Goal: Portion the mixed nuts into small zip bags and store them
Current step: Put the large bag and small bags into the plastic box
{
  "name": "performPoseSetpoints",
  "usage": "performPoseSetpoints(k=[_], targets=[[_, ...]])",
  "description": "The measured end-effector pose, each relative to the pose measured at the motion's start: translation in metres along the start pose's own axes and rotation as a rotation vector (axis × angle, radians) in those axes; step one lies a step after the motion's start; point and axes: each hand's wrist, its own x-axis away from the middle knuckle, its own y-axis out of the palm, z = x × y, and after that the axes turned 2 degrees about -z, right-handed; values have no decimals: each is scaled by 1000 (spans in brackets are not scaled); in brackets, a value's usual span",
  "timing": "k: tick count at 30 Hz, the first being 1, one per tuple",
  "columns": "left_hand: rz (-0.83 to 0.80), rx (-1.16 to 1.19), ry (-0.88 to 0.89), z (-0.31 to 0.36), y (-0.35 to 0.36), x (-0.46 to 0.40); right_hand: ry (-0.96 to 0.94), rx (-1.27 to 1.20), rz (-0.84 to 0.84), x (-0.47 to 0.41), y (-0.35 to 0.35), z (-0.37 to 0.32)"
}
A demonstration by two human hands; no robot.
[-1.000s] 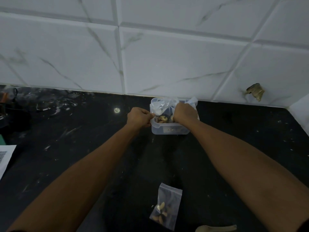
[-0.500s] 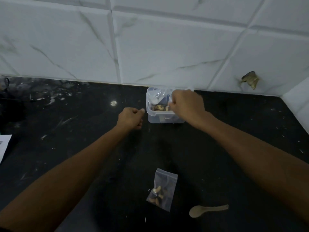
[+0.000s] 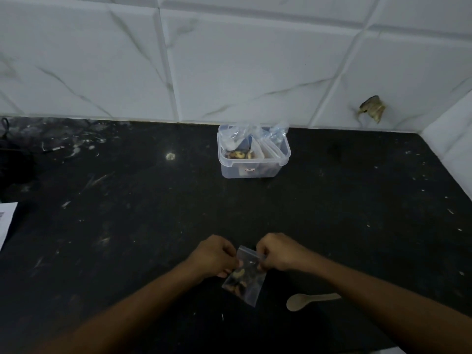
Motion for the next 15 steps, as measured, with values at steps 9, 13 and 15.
performPoseSetpoints(k=[9, 13, 15], targets=[[189, -151, 314, 55, -36, 4, -110, -269, 138, 13, -56, -18], [446, -216, 490, 108, -69, -1, -197, -267, 410, 16, -107, -43], [583, -84, 573, 129, -87, -7, -194, -351, 518, 18, -134, -53]])
